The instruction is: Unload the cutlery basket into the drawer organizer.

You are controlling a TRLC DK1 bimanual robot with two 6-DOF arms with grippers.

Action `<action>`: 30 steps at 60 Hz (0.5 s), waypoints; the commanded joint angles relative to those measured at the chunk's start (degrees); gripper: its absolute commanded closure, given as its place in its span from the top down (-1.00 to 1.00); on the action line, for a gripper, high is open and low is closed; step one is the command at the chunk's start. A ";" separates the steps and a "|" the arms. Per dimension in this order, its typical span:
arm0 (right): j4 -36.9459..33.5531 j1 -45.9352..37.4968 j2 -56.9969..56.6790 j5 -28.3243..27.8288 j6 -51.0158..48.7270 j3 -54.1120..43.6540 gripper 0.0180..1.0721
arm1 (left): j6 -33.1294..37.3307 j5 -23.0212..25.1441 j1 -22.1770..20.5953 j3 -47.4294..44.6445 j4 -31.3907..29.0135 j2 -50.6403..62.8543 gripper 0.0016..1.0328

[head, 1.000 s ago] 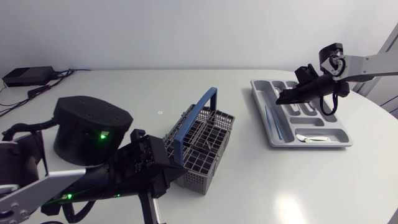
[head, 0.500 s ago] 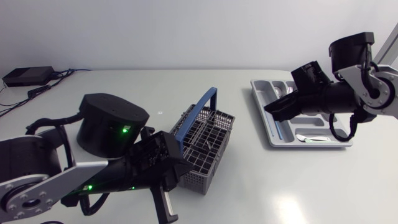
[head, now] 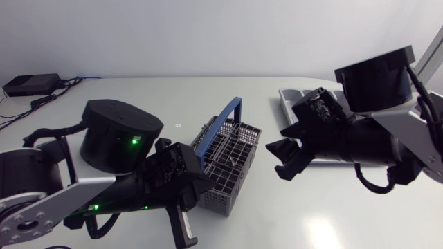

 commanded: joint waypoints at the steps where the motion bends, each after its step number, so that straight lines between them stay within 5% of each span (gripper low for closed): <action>1: -1.10 1.39 -0.70 1.06 2.41 -1.14 0.22 | 0.47 -1.27 -1.55 0.90 -0.62 -0.90 -0.86; 22: -2.50 -0.28 -4.13 -0.09 0.03 -4.39 0.22 | 10.84 -9.09 -6.74 5.82 -1.24 1.30 -0.83; 30: -2.77 -2.83 -5.19 -2.19 -1.46 -5.62 0.22 | 18.58 -12.08 -8.06 6.18 -0.71 2.71 -0.51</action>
